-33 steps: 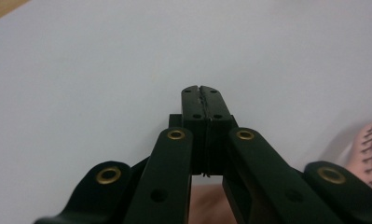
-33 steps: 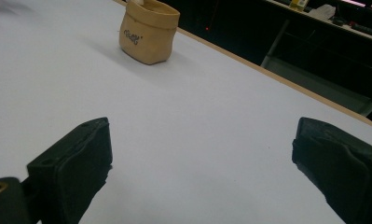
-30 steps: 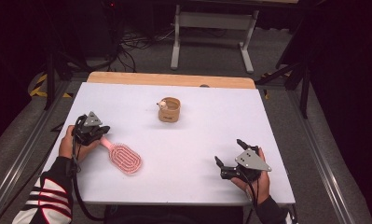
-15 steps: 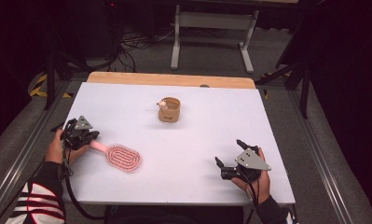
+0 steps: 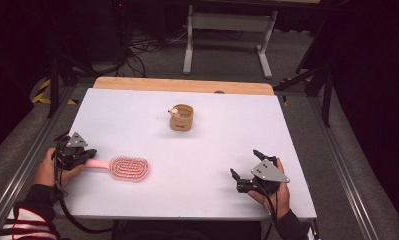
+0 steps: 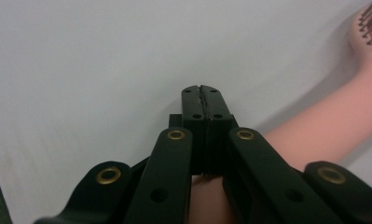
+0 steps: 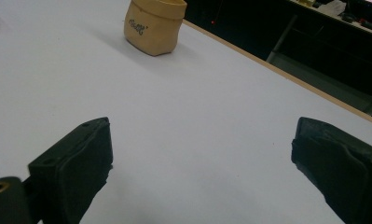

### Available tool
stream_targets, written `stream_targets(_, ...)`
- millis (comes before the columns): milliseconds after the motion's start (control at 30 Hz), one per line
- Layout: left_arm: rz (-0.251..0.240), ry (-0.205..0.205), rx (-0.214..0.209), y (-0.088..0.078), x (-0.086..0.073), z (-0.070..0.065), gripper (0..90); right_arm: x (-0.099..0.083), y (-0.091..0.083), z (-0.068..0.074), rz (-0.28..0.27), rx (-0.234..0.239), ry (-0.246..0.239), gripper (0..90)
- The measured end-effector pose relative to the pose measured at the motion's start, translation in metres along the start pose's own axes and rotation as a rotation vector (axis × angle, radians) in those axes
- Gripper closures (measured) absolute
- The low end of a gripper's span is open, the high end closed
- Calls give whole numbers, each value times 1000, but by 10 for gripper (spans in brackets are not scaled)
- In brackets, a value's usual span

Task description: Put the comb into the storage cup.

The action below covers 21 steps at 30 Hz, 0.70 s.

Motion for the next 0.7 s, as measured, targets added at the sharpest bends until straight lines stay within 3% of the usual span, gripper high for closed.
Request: stream_targets(700, 8, -3, -13, -25, -27, -22, 900, -1, 1, 2, 21, 11, -11, 62)
Point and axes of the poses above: each handheld gripper's, and its own axes: y roughly forward along the jaws, x roughly out of its top, z roughly to its left, the point moved 5 cm from there along y, roughly forward along the jaws, and after that the axes turned 4 degrees about y, right-handed, at the moved point
